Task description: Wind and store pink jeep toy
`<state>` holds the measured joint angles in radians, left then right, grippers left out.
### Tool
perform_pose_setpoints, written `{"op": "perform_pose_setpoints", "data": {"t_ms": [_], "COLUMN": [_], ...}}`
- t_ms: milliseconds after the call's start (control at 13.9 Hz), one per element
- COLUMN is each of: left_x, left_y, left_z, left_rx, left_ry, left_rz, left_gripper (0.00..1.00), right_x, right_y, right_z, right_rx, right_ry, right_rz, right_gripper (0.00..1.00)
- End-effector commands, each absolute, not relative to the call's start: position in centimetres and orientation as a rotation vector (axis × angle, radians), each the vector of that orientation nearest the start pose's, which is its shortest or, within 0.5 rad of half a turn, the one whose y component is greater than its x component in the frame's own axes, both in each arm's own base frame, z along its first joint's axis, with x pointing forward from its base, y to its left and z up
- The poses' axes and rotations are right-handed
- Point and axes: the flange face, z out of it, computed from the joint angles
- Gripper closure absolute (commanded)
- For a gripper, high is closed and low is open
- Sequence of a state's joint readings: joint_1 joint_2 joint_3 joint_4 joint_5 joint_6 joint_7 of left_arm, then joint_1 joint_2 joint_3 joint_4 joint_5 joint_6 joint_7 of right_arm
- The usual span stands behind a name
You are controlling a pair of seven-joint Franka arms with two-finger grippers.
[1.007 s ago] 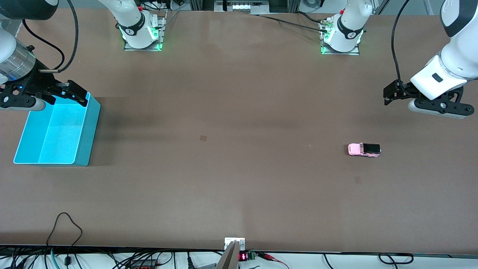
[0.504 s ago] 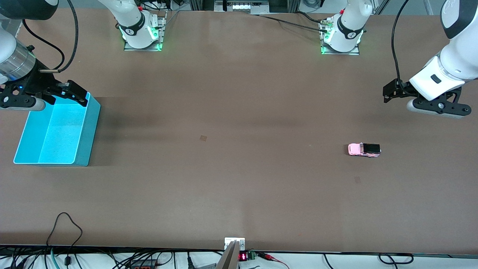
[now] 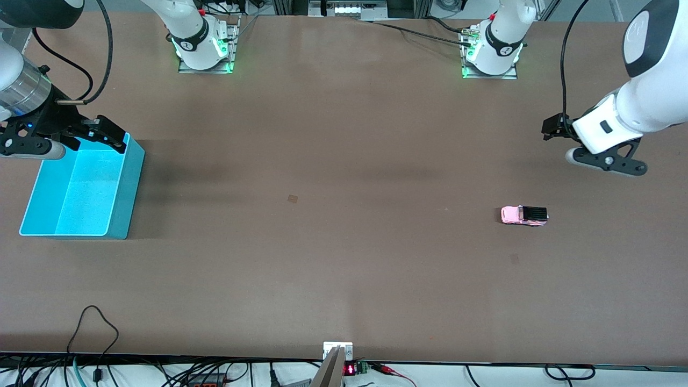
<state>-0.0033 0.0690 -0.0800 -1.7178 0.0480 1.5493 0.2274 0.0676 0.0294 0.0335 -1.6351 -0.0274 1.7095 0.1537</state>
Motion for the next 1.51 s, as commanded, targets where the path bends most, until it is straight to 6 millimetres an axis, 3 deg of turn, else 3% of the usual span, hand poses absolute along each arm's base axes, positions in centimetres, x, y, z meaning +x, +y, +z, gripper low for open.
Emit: {"op": "perform_pose_setpoints", "data": {"t_ms": [0,288,504,719,935,1223,1439], "left_x": [56.4,58.0,59.7,62.0,63.2,61.4,61.0], "left_y": [-3.5,-0.2,3.1,3.9,5.1,4.6,4.5], "left_z": [51.0,47.7,42.5,36.2,30.7,25.8,23.4], "left_rx": [-3.003,-2.918,-2.823,-2.597,-2.379,-2.221,-2.220], "left_ry": [0.786,1.208,1.512,1.886,2.139,2.204,2.218], "left_rz": [0.418,0.416,0.383,0.276,0.171,0.074,0.076], "left_gripper": [0.00,0.00,0.00,0.00,0.00,0.00,0.00], "right_x": [56.8,56.9,56.9,56.9,56.9,56.9,56.9], "right_y": [5.7,5.6,5.6,5.6,5.6,5.6,5.6], "right_z": [59.1,58.9,58.8,58.8,58.8,58.9,58.9], "right_rx": [-3.157,-3.156,-3.157,-3.157,-3.157,-3.156,-3.156], "right_ry": [0.097,0.097,0.099,0.097,0.099,0.099,0.097], "right_rz": [-0.077,-0.080,-0.077,-0.077,-0.077,-0.080,-0.080], "right_gripper": [0.00,0.00,0.00,0.00,0.00,0.00,0.00]}}
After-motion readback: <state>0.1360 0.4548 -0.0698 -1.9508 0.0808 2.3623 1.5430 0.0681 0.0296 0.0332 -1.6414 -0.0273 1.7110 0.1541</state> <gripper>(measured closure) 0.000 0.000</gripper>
